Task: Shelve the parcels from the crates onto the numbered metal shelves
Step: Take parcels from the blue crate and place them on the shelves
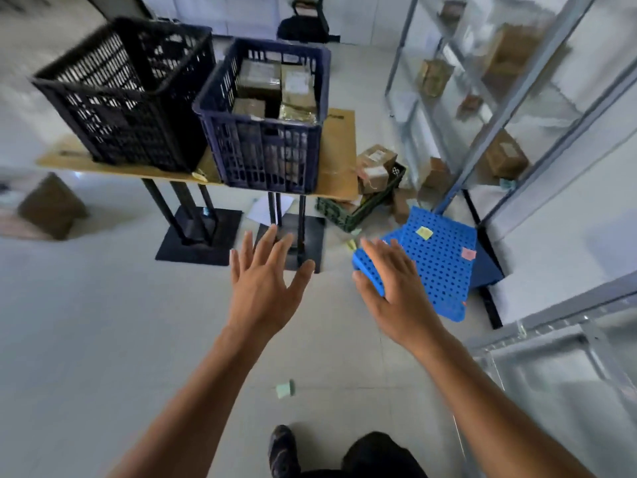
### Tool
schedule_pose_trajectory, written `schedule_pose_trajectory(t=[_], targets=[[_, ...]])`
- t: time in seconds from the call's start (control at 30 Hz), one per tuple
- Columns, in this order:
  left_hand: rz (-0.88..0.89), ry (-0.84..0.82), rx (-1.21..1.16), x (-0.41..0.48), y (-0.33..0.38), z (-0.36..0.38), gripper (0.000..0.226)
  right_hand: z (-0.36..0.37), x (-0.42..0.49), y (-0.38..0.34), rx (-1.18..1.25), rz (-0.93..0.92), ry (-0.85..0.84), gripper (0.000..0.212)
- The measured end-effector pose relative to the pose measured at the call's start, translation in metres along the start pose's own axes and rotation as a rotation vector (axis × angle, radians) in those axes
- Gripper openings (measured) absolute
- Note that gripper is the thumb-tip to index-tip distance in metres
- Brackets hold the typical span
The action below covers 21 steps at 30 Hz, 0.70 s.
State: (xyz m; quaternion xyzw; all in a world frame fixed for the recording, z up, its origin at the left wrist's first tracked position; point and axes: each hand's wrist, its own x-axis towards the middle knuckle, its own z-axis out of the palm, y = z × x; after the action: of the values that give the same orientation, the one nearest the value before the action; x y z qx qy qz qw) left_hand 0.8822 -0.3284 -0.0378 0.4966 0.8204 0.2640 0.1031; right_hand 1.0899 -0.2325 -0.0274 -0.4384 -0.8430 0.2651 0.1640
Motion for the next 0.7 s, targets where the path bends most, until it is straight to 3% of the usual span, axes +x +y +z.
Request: schedule_pose_trajectory(t=[0.27,0.5,0.7], targets=[[-0.101,0.101,-0.028,0.1,-0.04,-0.014,0.074,0.025,0.147,-0.034,0.101,-0.198,-0.026,0.07],[-0.152,0.062,0.126,0.217,-0.058,-0.028,0.08,0.028,0.292,-0.022,0.078,-0.25,-0.054,0.068],[-0.173,0.087,0.119,0.317,-0.058,-0.04,0.081,0.012,0.399,-0.02,0.081,-0.264,-0.064,0.068]])
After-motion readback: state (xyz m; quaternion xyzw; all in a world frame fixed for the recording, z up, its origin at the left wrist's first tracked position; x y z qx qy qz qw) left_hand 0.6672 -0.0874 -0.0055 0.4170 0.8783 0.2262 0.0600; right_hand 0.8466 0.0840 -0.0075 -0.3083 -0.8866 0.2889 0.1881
